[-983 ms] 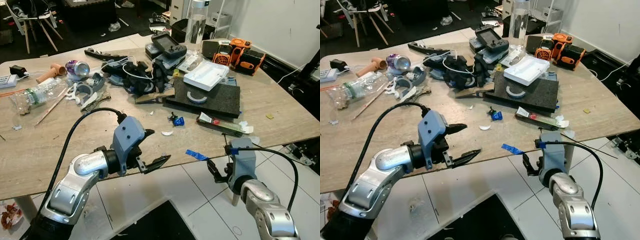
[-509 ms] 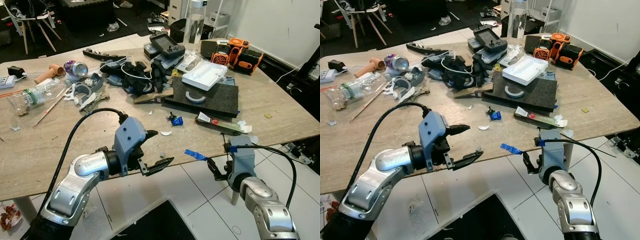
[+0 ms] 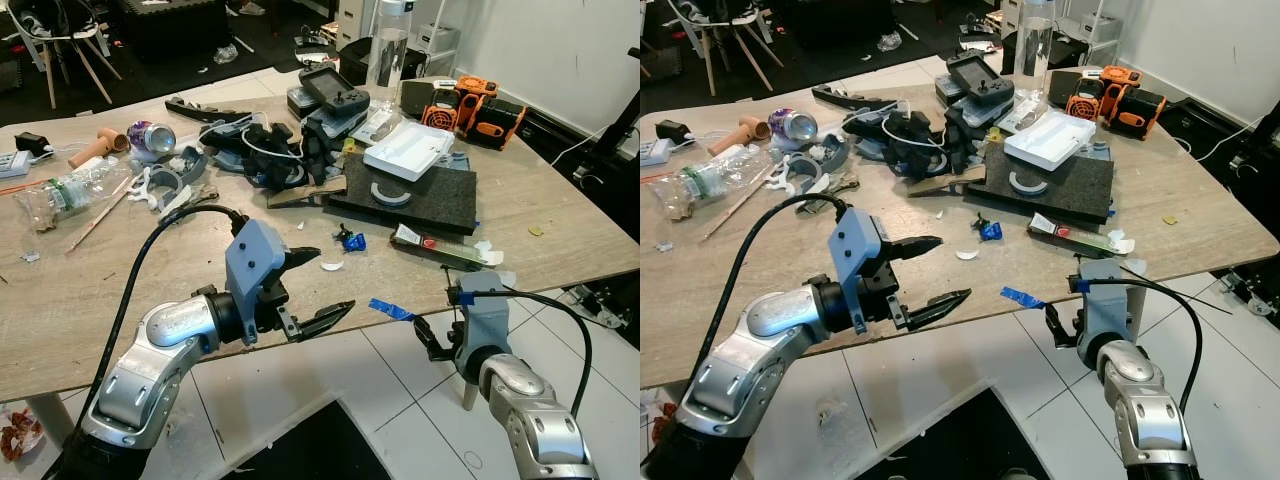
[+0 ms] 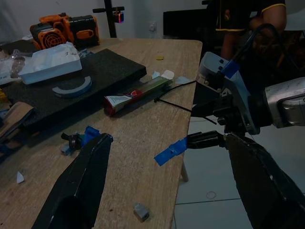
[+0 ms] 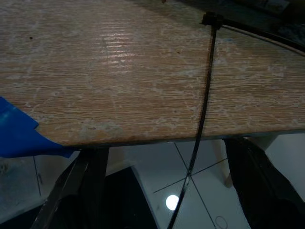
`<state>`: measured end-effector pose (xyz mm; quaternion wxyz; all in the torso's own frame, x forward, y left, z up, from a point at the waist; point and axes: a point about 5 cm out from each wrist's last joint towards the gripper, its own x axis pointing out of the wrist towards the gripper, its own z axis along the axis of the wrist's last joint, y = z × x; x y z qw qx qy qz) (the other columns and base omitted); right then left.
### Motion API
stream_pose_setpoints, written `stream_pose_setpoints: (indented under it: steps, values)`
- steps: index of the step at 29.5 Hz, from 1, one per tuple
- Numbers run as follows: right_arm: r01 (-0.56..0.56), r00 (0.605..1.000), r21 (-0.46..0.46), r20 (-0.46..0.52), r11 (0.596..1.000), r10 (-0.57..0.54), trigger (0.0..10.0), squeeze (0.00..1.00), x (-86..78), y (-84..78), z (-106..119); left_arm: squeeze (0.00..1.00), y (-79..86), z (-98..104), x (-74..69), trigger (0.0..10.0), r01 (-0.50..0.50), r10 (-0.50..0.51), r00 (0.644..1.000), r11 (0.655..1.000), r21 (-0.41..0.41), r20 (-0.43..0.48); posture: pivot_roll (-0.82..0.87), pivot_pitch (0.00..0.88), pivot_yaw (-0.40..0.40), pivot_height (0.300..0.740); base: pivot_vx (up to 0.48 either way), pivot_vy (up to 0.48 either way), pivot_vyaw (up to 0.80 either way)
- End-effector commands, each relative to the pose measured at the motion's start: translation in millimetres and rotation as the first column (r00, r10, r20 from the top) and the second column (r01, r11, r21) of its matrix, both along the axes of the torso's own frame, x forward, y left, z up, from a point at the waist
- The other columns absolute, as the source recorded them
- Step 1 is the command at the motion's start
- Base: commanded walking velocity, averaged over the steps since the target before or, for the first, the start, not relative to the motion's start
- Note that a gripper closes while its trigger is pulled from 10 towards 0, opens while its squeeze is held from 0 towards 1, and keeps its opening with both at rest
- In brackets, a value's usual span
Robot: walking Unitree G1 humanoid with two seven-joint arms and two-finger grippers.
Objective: Picking trash to rubbish bin
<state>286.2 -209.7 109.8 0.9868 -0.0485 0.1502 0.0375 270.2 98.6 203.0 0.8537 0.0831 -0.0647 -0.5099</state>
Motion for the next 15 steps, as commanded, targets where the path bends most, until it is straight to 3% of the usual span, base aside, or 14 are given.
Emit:
stream_pose_setpoints:
  steps: [1, 2, 3, 15]
  values:
    - [-0.003, 1.000, 0.022, 0.018, 1.000, 0.003, 2.3, 0.00, 1.7, 2.0, 1.7, 0.00, -1.1, -1.5, -4.0, 10.0, 0.017, -0.017, 1.000, 1.000, -0.002, -0.010, 0.00, 0.174, 0.046, 0.740, 0.000, 0.000, 0.00]
    - [-0.002, 1.000, 0.023, 0.020, 1.000, 0.002, 1.5, 0.00, 1.9, 1.8, 2.0, 0.00, -1.1, -1.5, -3.9, 10.0, 0.016, -0.016, 1.000, 1.000, -0.002, -0.011, 0.00, 0.174, 0.045, 0.740, 0.000, 0.000, 0.00]
    - [-0.004, 1.000, 0.028, 0.023, 1.000, 0.003, 0.0, 0.00, 2.0, 2.2, 2.6, 0.00, -1.1, -1.4, -3.9, 10.0, 0.016, -0.016, 1.000, 1.000, -0.002, -0.013, 0.00, 0.174, 0.045, 0.740, 0.000, 0.000, 0.00]
    - [-0.014, 1.000, 0.035, 0.017, 0.999, 0.013, 0.0, 0.00, 0.4, 5.1, 1.3, 0.00, -0.2, -2.1, -5.0, 10.0, 0.025, -0.025, 0.999, 1.000, 0.005, -0.024, 0.00, 0.170, 0.045, 0.740, 0.000, 0.000, 0.00]
